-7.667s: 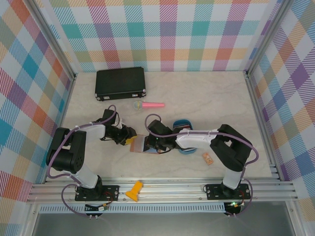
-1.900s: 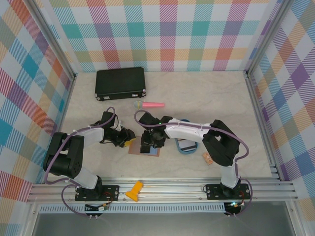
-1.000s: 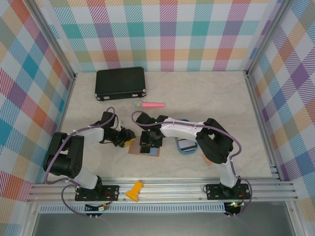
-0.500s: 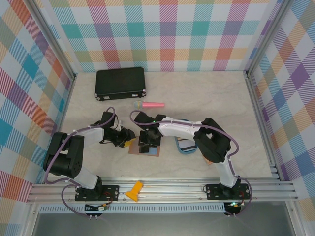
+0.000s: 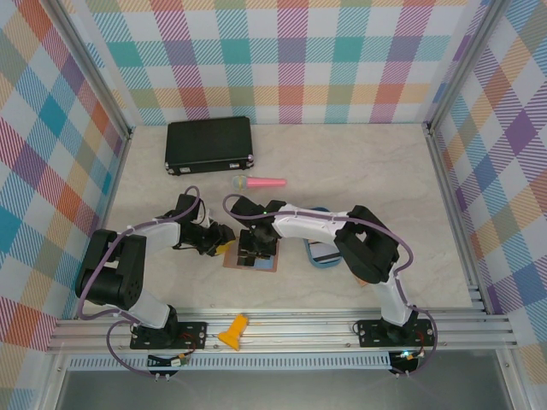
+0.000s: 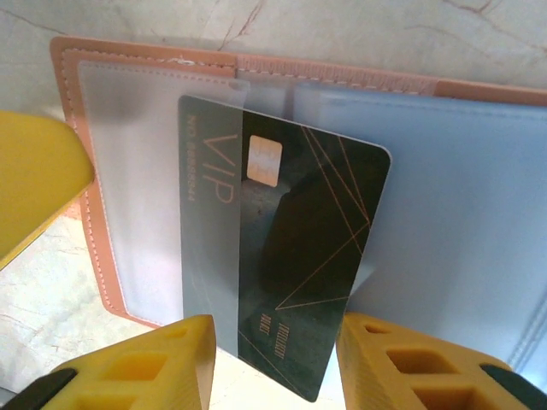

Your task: Put the credit cards into the card holder

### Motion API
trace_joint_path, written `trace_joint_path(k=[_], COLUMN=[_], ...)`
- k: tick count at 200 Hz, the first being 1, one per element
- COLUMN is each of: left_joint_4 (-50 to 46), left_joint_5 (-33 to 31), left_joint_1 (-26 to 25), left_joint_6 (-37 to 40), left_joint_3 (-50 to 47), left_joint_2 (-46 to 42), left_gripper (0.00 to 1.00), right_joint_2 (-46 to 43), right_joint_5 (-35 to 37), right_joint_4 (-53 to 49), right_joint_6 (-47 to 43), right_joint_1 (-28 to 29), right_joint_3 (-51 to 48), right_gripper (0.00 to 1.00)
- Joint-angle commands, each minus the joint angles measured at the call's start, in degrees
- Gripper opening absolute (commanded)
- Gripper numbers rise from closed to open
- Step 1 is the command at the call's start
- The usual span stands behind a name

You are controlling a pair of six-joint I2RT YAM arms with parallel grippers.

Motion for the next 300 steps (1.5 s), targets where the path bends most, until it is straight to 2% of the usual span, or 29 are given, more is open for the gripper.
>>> trace_joint_path(k=[1,167,222,300], left_joint_4=[-5.8,-5.8,-5.9,-6.1], left_joint_5=[-3.2,-3.2,-3.3,-3.2], left_joint_1=[-0.1,-0.2,-0.2,-0.1], left_joint_6=[-0.6,-0.8,-0.6,-0.7], left_joint_3=[-3.1,-3.5,-3.6,-3.6], left_joint_2=[2.9,2.5,2.3,2.2], left_gripper=[0.4,0.4,0.4,0.4], right_joint_2=[1.0,4.4,3.3,6.2], right_joint_5=[-1.3,-1.4,1.4,-0.7], right_joint_4=[-0.5,0.0,-0.9,1.5], right_joint_6=[0.8,-1.9,-1.5,-2.8], right_joint_1=[0.6,0.8,1.0,1.1], right_joint_3=[1.5,6.7,5.9,7.9], right_gripper=[0.43,0.43,0.48,0.48])
